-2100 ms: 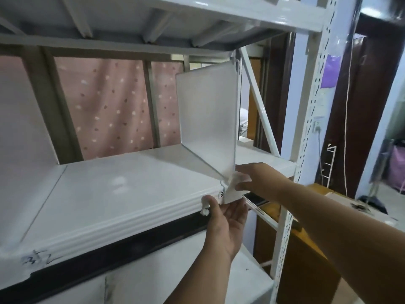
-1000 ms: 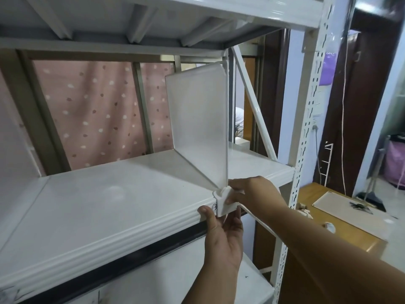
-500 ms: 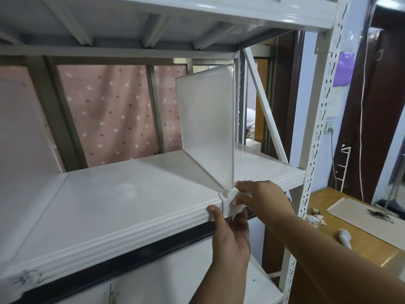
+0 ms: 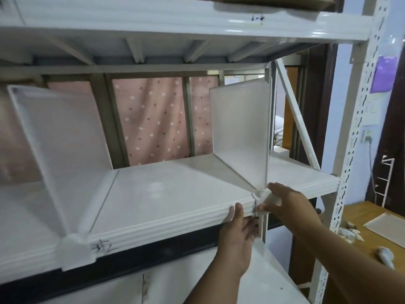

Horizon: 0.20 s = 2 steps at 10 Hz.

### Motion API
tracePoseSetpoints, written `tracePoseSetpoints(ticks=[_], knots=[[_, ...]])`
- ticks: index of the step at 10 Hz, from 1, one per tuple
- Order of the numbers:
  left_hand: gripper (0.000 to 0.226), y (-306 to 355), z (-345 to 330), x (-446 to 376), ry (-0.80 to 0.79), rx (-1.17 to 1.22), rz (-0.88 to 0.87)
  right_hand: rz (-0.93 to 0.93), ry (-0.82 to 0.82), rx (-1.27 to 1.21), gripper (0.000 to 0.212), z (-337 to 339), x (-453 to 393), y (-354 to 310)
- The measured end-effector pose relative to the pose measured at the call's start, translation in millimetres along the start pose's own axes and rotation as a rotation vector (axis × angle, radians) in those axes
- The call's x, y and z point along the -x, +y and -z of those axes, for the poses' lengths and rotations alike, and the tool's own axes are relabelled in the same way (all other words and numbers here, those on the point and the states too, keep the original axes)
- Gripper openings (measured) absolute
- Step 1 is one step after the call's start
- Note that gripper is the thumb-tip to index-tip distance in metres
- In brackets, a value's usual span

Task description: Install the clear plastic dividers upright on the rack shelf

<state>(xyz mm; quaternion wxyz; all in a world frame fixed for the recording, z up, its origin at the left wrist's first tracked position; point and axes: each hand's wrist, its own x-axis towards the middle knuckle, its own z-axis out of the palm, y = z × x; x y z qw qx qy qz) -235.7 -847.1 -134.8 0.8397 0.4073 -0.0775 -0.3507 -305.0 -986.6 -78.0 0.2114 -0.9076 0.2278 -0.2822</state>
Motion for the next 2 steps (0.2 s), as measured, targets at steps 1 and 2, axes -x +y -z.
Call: tracePoseSetpoints(ticks=[1,2], knots=[[0.094,18,26,13,0.052,-0.261,0.02,-0.059,0.004,-0.071,0.083,-7,10,-2],[0.1,40,60,35,0.003,-0.52,-0.12,-0.086,0.057,-0.06,0.085,-13,23,-2]])
